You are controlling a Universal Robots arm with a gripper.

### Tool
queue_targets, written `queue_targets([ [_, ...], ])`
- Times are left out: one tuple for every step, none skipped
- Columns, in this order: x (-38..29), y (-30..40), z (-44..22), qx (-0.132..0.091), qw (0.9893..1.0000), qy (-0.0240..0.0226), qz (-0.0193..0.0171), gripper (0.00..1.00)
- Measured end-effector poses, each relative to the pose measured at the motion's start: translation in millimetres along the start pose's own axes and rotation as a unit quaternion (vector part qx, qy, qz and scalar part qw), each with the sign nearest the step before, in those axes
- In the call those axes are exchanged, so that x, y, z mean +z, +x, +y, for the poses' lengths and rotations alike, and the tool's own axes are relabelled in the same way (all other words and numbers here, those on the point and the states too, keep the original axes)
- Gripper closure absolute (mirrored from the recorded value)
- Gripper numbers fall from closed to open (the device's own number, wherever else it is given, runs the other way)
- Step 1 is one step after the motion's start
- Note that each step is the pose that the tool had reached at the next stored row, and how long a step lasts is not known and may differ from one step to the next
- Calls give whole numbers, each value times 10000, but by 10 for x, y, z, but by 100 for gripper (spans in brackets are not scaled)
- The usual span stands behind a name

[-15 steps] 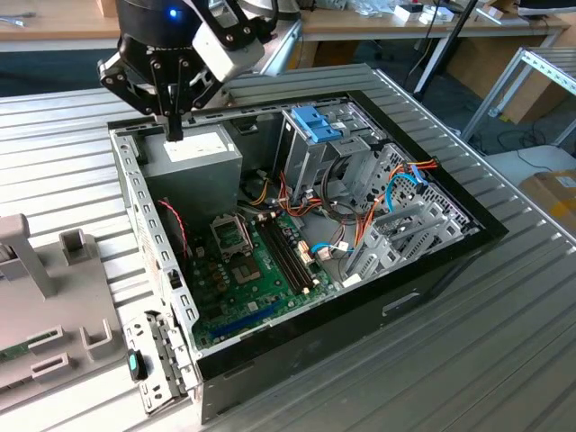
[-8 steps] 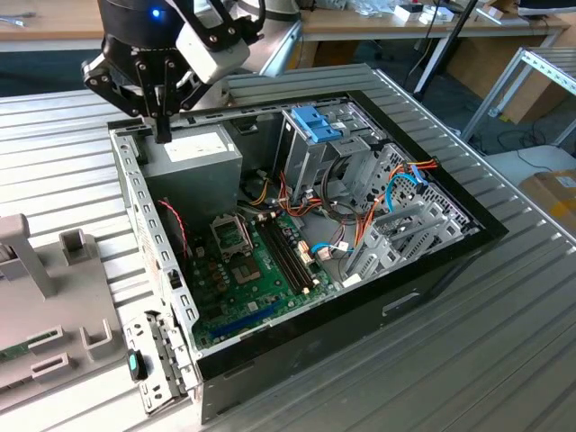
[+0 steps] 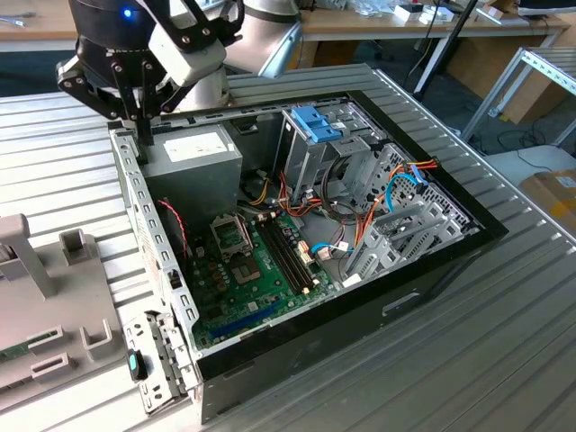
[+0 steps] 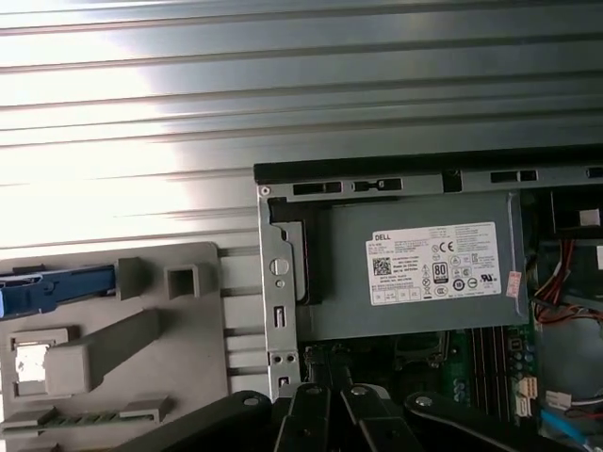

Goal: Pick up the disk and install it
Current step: 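Reach for the disk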

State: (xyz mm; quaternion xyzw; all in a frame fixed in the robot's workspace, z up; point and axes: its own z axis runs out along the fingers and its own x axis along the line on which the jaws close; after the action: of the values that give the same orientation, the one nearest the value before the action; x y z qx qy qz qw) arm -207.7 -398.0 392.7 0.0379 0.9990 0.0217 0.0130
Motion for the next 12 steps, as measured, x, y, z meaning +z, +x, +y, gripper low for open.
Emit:
queue_targets([
  [0,28,-2,0,10000,0,0,89],
  [-1,66,-5,0,10000,0,0,89],
  [-2,103,-8,0,10000,0,-1,89],
  [-2,129,-9,0,10000,0,0,89],
  [-2,145,-11,0,10000,0,0,89],
  [-3,171,-12,0,10000,0,0,89],
  [-4,200,-15,0,10000,-1,-1,89],
  [-4,214,-16,0,10000,0,0,89],
  [-5,230,-17,0,10000,0,0,89],
  [-5,259,-19,0,10000,0,0,89],
  [-6,289,-21,0,10000,0,0,89],
  [-7,332,-24,0,10000,0,0,89],
])
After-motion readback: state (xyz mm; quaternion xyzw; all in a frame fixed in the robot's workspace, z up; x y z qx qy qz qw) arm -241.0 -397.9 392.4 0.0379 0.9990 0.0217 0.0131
